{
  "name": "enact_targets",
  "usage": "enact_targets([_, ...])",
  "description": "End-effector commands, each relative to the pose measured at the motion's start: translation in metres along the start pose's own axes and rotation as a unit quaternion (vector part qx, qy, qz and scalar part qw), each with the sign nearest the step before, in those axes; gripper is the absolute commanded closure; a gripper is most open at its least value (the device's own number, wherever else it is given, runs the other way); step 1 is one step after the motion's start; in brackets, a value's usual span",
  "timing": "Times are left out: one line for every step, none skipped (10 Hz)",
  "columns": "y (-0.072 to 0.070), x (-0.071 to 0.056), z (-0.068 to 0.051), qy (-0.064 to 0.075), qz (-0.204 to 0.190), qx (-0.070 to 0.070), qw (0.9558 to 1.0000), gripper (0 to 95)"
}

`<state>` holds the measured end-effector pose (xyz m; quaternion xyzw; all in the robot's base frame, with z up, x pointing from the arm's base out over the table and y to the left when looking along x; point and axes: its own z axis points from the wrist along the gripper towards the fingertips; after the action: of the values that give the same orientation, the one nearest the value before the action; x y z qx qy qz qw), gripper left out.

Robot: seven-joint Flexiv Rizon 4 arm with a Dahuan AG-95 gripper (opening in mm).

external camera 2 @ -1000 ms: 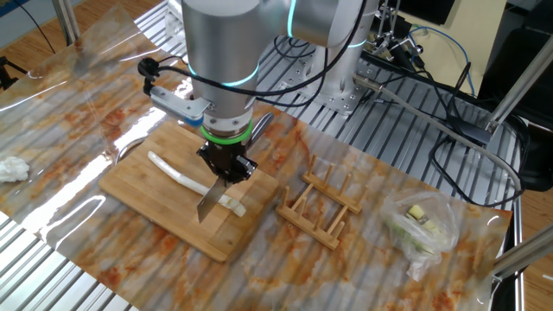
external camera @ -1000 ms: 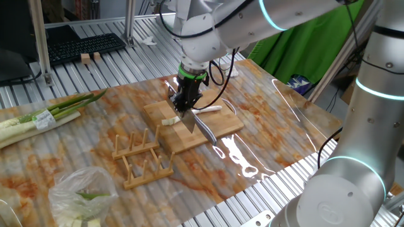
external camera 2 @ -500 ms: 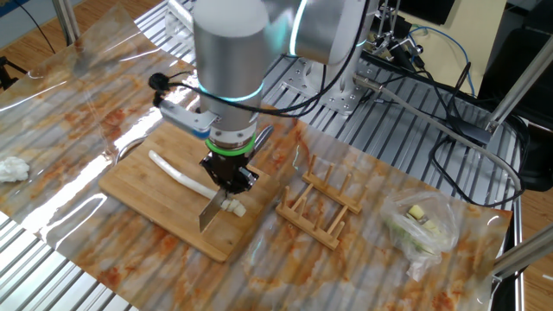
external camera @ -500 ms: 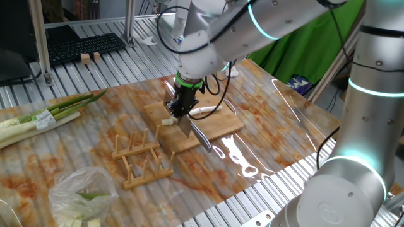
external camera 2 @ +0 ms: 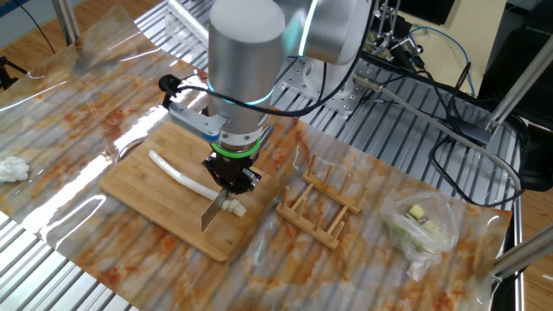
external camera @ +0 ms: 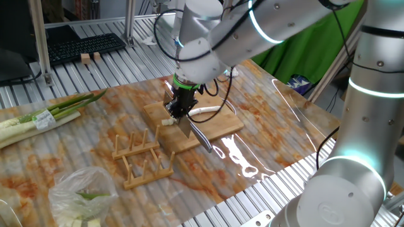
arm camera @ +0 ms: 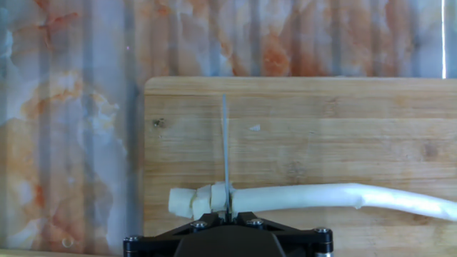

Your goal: Chop the scallions

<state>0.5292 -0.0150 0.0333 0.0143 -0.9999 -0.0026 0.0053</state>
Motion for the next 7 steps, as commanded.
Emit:
enact_targets([-0.001, 0.006, -0.015, 0.006, 0.011, -0.014, 0.9998, 95.0])
enact_targets([-0.001, 0.008, -0.021, 0.007, 0.01, -0.007, 0.9999, 95.0])
enact_targets([-0.001, 0.008, -0.021, 0.007, 0.011, -0.007, 0.9999, 95.0])
enact_targets([-0.001, 0.009, -0.022, 0.006, 0.014, -0.007, 0.9999, 95.0])
enact_targets([0.001, 0.008, -0.024, 0.005, 0.016, -0.005, 0.9999, 95.0])
enact_targets([0.0, 0.008, -0.027, 0.005, 0.016, -0.004, 0.9999, 95.0])
enact_targets([0.0, 0.007, -0.029, 0.005, 0.015, -0.003, 0.9999, 95.0])
